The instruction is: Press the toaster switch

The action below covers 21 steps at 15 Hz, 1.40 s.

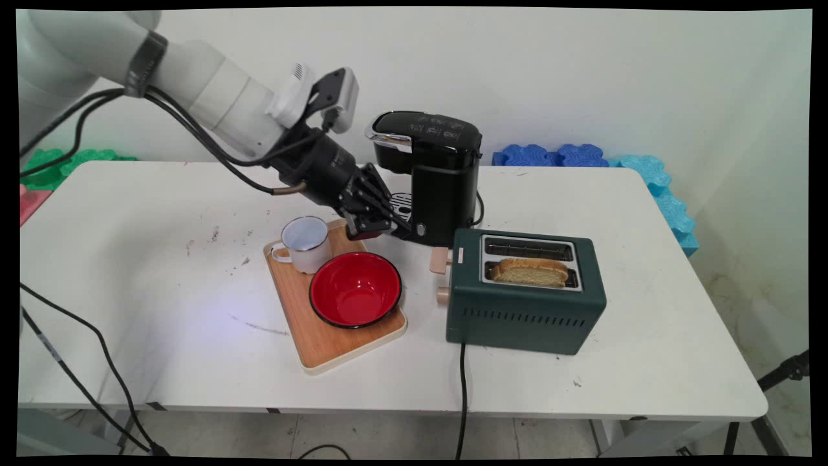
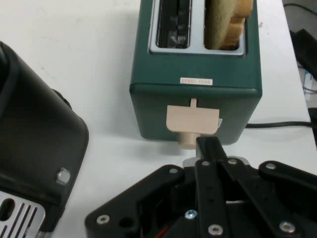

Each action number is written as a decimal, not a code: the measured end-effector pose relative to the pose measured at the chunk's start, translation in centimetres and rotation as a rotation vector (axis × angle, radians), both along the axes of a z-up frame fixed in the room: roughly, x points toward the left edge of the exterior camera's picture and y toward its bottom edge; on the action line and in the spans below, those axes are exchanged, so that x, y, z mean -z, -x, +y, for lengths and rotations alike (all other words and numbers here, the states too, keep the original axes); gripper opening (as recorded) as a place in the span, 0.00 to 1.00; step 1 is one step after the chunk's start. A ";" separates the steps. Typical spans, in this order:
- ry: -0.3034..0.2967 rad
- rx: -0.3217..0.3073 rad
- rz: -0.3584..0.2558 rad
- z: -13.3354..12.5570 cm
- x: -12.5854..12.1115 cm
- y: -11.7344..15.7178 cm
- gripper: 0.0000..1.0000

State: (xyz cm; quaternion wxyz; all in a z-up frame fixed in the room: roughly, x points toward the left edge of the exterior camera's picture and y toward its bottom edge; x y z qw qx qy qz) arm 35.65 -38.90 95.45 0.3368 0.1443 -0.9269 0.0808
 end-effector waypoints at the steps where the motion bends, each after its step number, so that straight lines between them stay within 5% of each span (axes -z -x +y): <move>1: -0.004 0.003 -0.006 -0.2 0.2 0.3 0.00; 21: -0.014 0.087 -0.058 -3.5 4.0 5.0 0.00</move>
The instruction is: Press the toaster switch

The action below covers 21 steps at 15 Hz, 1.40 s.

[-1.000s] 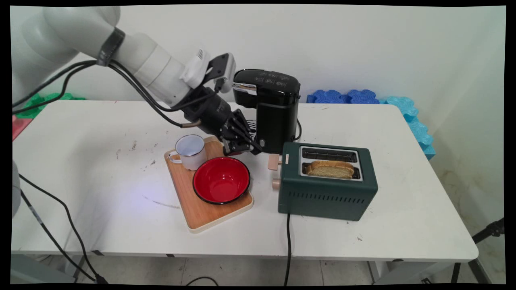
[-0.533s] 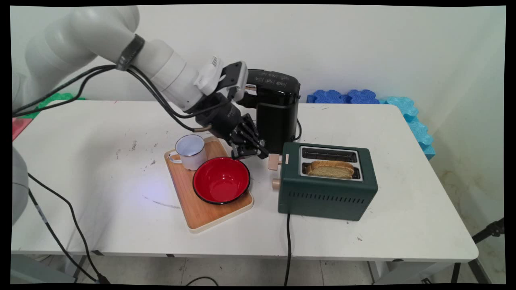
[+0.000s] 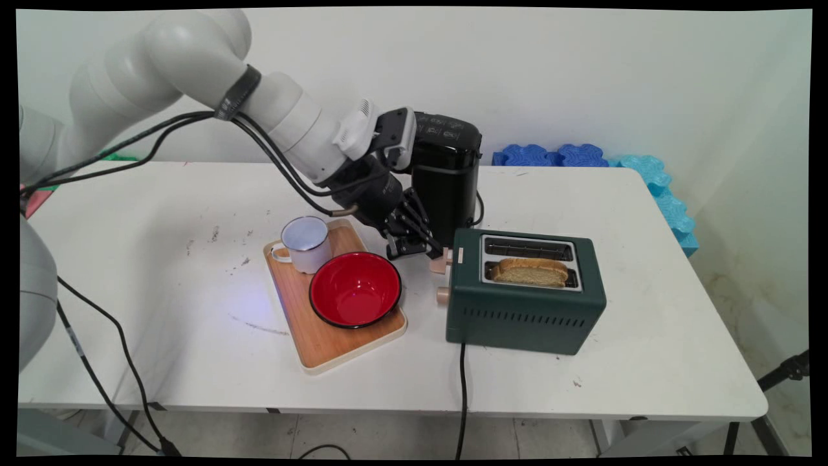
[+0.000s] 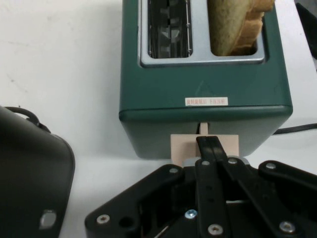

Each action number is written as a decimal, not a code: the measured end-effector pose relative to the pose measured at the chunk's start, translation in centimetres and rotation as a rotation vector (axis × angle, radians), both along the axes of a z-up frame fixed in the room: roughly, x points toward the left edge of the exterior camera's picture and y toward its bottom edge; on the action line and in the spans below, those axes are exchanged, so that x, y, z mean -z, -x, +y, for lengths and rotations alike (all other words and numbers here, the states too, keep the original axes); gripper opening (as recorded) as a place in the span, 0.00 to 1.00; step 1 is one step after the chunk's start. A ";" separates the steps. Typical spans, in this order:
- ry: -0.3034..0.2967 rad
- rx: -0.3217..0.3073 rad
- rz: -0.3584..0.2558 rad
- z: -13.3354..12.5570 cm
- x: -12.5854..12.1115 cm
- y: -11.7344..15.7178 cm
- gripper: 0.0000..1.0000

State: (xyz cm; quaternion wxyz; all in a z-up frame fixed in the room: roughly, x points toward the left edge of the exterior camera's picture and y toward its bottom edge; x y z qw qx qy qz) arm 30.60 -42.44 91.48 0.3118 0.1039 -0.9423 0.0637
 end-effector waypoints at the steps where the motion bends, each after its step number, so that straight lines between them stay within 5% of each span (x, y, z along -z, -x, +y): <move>1: -0.003 0.000 -0.001 -0.1 0.2 0.1 0.00; 21: -0.043 -0.023 -0.026 -0.5 4.0 1.3 0.00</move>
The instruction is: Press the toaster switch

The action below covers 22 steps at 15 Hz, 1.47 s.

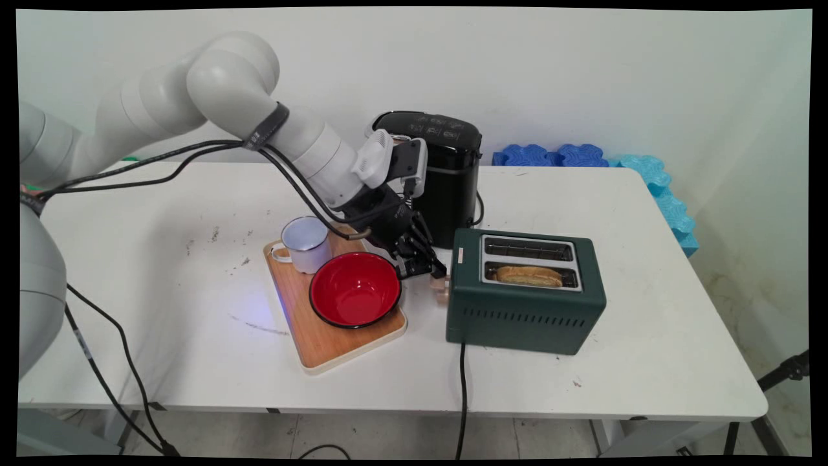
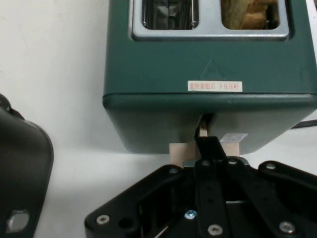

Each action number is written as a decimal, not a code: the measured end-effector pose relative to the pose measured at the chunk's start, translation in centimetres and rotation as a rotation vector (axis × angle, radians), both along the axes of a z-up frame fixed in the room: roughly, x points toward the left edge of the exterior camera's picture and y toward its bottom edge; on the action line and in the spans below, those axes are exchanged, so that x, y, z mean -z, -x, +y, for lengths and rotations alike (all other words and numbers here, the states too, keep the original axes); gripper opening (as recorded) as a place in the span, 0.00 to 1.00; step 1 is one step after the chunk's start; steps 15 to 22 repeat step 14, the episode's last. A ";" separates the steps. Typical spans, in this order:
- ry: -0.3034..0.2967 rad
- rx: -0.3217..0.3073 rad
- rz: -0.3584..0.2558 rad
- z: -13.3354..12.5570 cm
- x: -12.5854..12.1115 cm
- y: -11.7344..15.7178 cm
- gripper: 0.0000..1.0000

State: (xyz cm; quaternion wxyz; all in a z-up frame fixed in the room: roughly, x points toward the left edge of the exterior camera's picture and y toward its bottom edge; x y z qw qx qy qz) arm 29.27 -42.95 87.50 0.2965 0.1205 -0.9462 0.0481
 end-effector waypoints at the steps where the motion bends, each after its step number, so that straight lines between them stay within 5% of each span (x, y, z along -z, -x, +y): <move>1: -0.002 -0.002 -0.001 0.0 0.2 0.0 0.00; 22: -0.015 -0.015 -0.010 0.2 1.4 -0.2 0.00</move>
